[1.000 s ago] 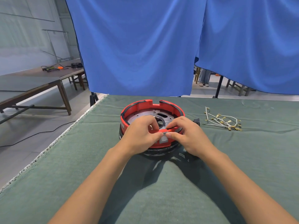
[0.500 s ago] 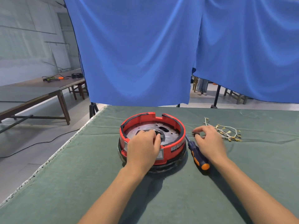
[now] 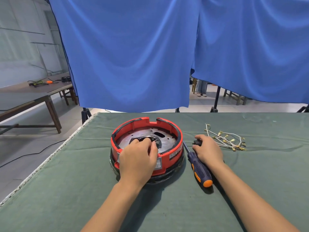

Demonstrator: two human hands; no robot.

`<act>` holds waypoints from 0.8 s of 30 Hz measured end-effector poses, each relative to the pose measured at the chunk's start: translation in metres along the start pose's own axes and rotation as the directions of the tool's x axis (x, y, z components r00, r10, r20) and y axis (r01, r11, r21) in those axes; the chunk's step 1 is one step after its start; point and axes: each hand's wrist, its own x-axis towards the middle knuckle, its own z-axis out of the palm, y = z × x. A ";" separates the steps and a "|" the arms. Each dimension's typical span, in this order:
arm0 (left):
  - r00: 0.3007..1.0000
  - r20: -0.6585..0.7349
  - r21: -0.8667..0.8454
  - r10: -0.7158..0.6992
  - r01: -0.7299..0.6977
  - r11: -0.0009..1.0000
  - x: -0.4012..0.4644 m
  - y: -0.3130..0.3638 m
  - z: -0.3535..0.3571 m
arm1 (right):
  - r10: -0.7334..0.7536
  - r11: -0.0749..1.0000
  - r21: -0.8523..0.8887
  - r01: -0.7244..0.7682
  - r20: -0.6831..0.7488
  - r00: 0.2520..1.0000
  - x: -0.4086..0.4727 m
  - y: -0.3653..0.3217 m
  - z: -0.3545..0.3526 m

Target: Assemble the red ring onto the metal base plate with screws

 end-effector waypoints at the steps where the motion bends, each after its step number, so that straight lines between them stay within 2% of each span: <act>1: 1.000 0.008 -0.007 -0.004 0.004 1.000 0.000 -0.003 0.001 | 0.005 1.000 0.023 -0.004 -0.022 1.000 0.000 0.001 0.001; 2: 1.000 0.020 -0.016 -0.010 0.010 1.000 0.000 -0.006 0.003 | 0.012 0.997 0.072 -0.010 -0.033 0.999 0.000 0.002 0.001; 4: 0.997 0.068 -0.051 -0.048 0.052 0.997 0.002 -0.012 0.004 | 0.055 0.934 0.355 -0.045 -0.018 0.998 -0.002 0.002 -0.002; 6: 0.990 0.100 -0.096 -0.104 0.113 0.989 0.005 -0.018 -0.002 | 0.080 0.747 0.659 -0.088 0.042 0.996 -0.008 -0.003 -0.011; 7: 0.986 0.119 -0.123 -0.117 0.132 0.984 0.006 -0.021 -0.006 | 0.071 0.675 0.734 -0.083 0.047 0.996 -0.012 -0.006 -0.017; 11: 0.940 0.332 -0.255 -0.079 0.169 0.952 0.014 -0.040 -0.034 | -0.021 0.543 0.839 0.037 -0.030 0.999 -0.031 -0.031 -0.036; 14: 0.864 0.501 -0.252 -0.039 0.189 0.949 0.016 -0.050 -0.052 | -0.103 0.541 0.834 0.107 -0.060 0.993 -0.049 -0.053 -0.038; 17: 0.886 0.458 -0.306 -0.075 0.236 0.922 0.008 -0.048 -0.058 | -0.193 0.572 0.809 0.138 -0.031 0.981 -0.065 -0.069 -0.030; 19: 0.945 0.294 -0.224 -0.146 0.216 0.950 0.005 -0.046 -0.055 | -0.223 0.598 0.786 0.156 -0.024 0.975 -0.075 -0.074 -0.026; 21: 0.967 0.149 -0.015 -0.205 0.210 0.978 0.005 -0.045 -0.052 | -0.221 0.606 0.779 0.157 -0.025 0.975 -0.082 -0.074 -0.025; 22: 0.959 0.141 0.138 -0.246 0.227 0.964 0.005 -0.045 -0.051 | -0.217 0.606 0.782 0.145 -0.012 0.976 -0.085 -0.074 -0.027; 24: 0.911 0.187 0.413 -0.368 0.267 0.871 0.005 -0.045 -0.052 | -0.220 0.609 0.786 0.109 0.035 0.975 -0.091 -0.074 -0.033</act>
